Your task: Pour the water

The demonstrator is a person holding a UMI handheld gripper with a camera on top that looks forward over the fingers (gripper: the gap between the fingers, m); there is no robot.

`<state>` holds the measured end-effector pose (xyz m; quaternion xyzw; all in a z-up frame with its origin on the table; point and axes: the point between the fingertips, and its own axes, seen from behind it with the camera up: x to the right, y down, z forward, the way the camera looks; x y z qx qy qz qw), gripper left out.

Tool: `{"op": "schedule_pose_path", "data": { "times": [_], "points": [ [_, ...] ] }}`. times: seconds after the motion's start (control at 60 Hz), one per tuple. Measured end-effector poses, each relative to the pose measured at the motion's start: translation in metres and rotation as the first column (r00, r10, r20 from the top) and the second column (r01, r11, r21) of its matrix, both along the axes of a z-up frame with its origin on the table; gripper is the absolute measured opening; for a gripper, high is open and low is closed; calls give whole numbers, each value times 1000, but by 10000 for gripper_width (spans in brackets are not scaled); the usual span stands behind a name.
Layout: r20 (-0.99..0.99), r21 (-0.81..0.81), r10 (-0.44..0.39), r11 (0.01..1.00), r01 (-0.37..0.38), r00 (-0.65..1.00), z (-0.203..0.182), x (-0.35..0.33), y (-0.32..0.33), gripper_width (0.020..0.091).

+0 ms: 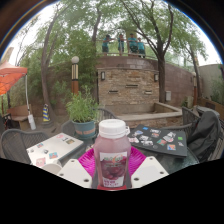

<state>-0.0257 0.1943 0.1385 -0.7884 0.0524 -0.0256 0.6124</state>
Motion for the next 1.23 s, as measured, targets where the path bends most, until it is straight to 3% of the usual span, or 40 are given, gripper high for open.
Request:
{"op": "schedule_pose_path", "data": {
  "times": [0.067, 0.2, 0.367, 0.5, 0.6, 0.733, 0.967, 1.233],
  "points": [
    [-24, 2, 49, 999, -49, 999, -10, 0, -2, 393],
    [10, -58, 94, 994, -94, 995, -71, -11, -5, 397],
    [17, 16, 109, 994, -109, 994, -63, -12, -8, 400],
    [5, -21, 100, 995, -100, 995, -65, -12, -10, 572],
    [-51, -148, 94, 984, -100, 994, -81, -15, -27, 856],
    [1, -174, 43, 984, -42, 999, -60, -14, -62, 834],
    [58, -176, -71, 981, 80, 996, 37, -32, -165, 838],
    [-12, -180, -183, 967, 178, 983, 129, -76, -277, 833]
  ]
}}
